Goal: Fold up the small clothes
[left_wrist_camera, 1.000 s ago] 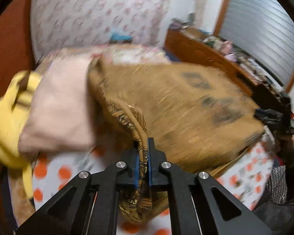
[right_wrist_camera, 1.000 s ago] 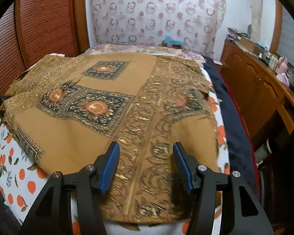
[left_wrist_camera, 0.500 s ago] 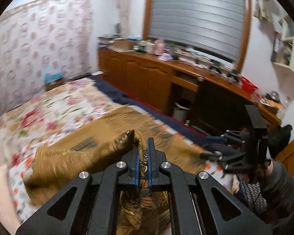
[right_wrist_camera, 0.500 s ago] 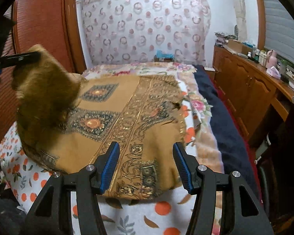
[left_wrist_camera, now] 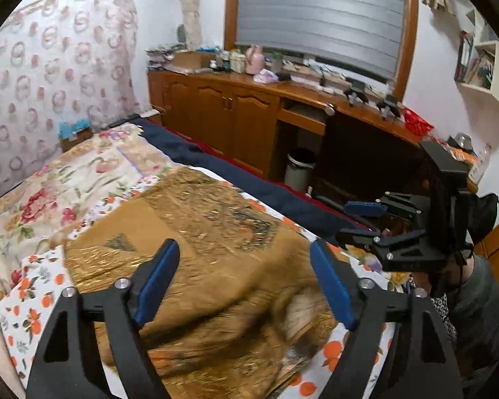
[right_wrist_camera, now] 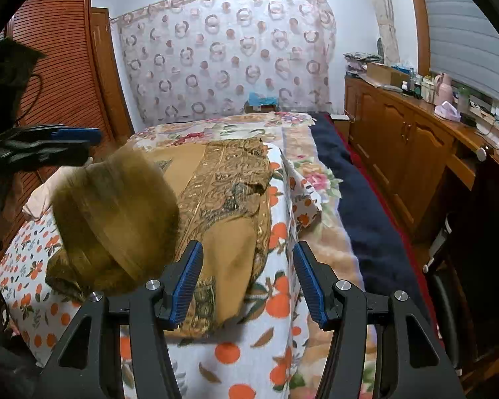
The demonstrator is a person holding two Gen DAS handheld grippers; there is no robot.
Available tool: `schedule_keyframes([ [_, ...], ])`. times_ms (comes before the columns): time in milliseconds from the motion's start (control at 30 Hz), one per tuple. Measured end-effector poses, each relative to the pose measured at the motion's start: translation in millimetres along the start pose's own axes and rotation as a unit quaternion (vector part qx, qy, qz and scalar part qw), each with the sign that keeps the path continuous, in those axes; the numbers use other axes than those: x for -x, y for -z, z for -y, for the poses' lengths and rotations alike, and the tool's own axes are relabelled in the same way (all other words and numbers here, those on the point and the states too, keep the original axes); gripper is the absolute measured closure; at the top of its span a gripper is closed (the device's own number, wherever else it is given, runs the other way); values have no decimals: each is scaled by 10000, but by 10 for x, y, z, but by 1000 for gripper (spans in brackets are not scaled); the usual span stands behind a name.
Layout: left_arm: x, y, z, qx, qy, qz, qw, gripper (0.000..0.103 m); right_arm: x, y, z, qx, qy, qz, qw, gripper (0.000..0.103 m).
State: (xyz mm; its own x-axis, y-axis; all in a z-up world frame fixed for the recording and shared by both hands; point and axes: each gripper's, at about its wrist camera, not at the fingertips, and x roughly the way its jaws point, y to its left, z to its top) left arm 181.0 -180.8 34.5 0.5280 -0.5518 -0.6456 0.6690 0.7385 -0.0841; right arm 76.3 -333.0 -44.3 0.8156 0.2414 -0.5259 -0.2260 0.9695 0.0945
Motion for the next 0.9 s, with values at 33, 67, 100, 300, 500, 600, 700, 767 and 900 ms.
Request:
schedule_keyframes([
  [33, 74, 29, -70, 38, -93, 43, 9999, 21, -17, -46, -17, 23, -11, 4, 10000, 45],
  [67, 90, 47, -119, 71, -164, 74, 9998, 21, -29, -85, -32, 49, -20, 8, 10000, 45],
  [100, 142, 85, -195, 122, -246, 98, 9996, 21, -54, -130, -64, 96, -32, 14, 9999, 45],
  [300, 260, 395, -668, 437, -675, 43, 9968, 21, -325, -459, -363, 526, -207, -38, 9984, 45],
  [500, 354, 760, -1095, 825, -1078, -66, 9907, 21, -775, -681, -908, 939, -859, -216, 9916, 45],
  [600, 413, 920, -1254, 972, -1262, -114, 9872, 21, -999, -709, -1238, 1199, -1242, -415, 9841, 45],
  [700, 481, 1068, -1406, 1102, -1418, -130, 9837, 21, -1202, -723, -1544, 1533, -1511, -648, 9744, 44],
  [767, 531, 1164, -1485, 1174, -1471, -128, 9821, 21, -1298, -716, -1707, 1731, -1610, -752, 9687, 38],
  [900, 570, 1281, -1577, 1304, -1535, -129, 9794, 21, -1483, -724, -1913, 2011, -1810, -988, 9576, 36],
])
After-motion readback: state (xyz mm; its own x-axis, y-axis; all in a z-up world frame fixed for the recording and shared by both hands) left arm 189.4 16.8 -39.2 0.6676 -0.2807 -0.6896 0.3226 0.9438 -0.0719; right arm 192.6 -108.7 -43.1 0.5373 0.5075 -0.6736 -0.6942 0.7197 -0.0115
